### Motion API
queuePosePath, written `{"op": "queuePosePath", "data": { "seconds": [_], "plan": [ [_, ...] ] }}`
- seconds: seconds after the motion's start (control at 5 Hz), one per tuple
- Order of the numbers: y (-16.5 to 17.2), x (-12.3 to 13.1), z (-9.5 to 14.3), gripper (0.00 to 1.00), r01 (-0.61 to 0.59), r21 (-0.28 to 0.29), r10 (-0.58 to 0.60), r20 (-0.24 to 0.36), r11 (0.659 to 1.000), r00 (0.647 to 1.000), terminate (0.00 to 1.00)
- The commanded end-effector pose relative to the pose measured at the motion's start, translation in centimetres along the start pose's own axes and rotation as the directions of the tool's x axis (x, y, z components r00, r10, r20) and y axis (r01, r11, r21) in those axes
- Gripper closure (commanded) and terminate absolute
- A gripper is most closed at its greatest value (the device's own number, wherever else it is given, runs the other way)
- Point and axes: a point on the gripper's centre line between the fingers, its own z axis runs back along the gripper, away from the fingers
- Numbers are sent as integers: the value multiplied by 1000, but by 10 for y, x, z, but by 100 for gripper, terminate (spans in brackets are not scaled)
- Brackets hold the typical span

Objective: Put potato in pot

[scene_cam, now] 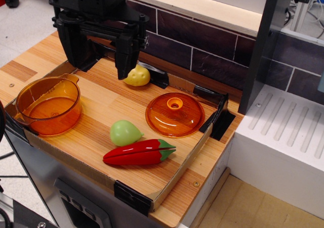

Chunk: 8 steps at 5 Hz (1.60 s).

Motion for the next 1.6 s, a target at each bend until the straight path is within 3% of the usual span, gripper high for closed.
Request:
{"op": "queuePosePath", "data": {
  "seconds": [0.0,0.2,0.4,0.6,0.8,1.0,1.2,1.4],
  "plan": [
    [0,0,0,0,0,0,0,0,1000,1000,0],
    [1,6,-15,0,-223,6,223,29,975,974,0],
    [12,23,-14,0,-393,-67,395,16,917,919,0],
    [26,44,-19,0,-597,-175,608,17,783,793,0],
    [38,60,-24,0,-755,-243,782,29,610,622,0],
    [46,76,-31,0,-819,-299,867,67,490,494,0],
    [49,90,-43,0,-872,-274,911,41,406,411,0],
    [49,106,-54,0,-904,-247,936,32,348,351,0]
  ]
}}
